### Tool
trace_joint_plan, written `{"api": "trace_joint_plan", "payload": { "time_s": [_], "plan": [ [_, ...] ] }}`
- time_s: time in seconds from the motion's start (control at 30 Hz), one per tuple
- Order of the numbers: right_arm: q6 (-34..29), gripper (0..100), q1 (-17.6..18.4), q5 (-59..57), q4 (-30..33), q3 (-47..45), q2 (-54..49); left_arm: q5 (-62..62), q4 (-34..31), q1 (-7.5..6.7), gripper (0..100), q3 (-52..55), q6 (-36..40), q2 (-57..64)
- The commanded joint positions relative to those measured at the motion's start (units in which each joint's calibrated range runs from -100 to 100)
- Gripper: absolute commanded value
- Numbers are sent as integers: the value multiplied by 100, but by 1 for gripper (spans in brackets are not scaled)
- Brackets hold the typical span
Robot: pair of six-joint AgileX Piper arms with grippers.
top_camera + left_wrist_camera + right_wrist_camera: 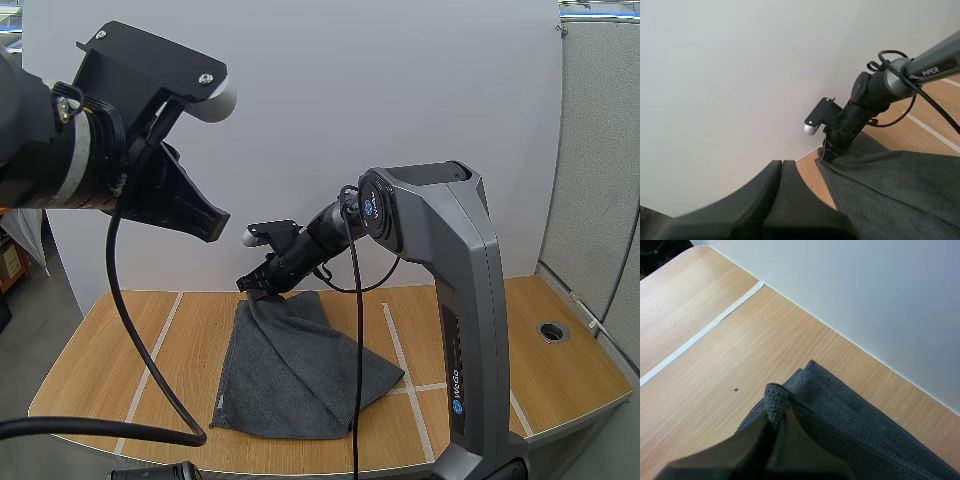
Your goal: Fold the towel
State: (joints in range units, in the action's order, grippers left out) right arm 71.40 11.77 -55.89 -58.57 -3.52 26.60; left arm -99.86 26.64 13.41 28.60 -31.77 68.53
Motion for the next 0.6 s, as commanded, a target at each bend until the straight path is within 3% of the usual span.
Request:
{"api": "trace_joint_plan", "payload": {
  "time_s": [0.0, 0.03, 0.07, 0.1, 0.13, 0.23, 0.37, 0.57],
  "plan": [
    [48, 0, 49, -22, 21, 28, 15, -14, 10, 6, 0, 3, 80, 31],
    [48, 6, 49, -42, 21, 28, 15, -14, 10, 6, 0, 3, 80, 31],
    [48, 20, 49, -66, 21, 28, 1, -14, 10, 6, 0, 3, 80, 31],
    [17, 41, 49, -76, 21, 28, -11, -14, 10, 6, 0, 3, 80, 31],
    [-12, 52, 49, -76, 21, 28, -11, -14, 10, 6, 0, 3, 80, 31],
    [-154, 100, 49, -39, 197, 28, -39, -14, 10, 6, 0, 3, 80, 31],
    [-416, 100, 26, -22, 770, 28, -277, -14, 10, 6, 0, 3, 80, 31],
    [-638, 100, -288, -680, 1225, 28, -844, -14, 23, 6, 0, 3, 80, 31]
  ]
}}
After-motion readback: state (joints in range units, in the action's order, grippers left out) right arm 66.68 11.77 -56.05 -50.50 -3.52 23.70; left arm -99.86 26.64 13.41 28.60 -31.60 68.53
